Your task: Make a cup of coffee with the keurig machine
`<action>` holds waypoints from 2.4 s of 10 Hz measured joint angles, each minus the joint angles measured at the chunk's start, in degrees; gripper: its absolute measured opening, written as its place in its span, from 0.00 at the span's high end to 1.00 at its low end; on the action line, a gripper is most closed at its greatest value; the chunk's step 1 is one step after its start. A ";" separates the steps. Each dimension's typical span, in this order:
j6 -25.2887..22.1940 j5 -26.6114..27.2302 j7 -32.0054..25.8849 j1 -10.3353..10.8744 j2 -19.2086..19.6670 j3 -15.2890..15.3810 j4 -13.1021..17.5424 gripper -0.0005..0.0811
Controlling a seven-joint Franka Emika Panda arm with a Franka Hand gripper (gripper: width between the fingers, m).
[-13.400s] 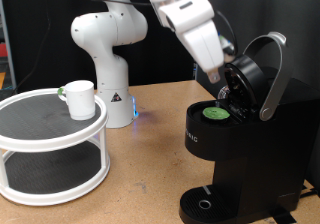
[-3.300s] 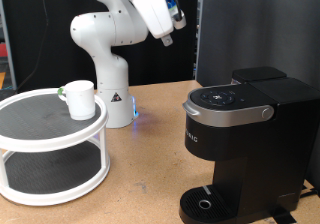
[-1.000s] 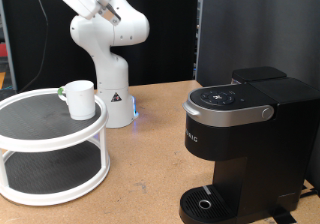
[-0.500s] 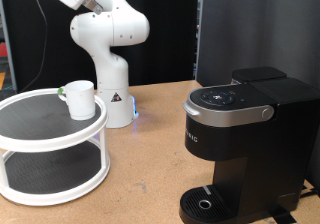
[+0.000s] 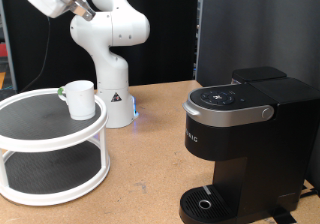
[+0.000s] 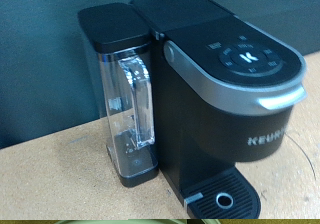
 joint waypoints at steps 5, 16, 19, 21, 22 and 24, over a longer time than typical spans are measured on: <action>-2.32 -2.46 -3.99 -1.00 -0.13 -2.67 0.00 0.98; -9.26 -10.40 -12.36 -5.27 -2.27 -11.36 0.42 0.98; -6.57 -10.31 -12.41 -5.27 -2.23 -11.54 -1.67 0.98; -2.87 -10.40 -13.96 -5.27 -2.18 -12.31 -4.05 0.98; -1.67 -10.67 -15.14 -5.27 -2.03 -13.05 -4.95 0.98; 0.15 -11.75 -17.57 -5.26 -1.31 -14.54 -6.16 0.98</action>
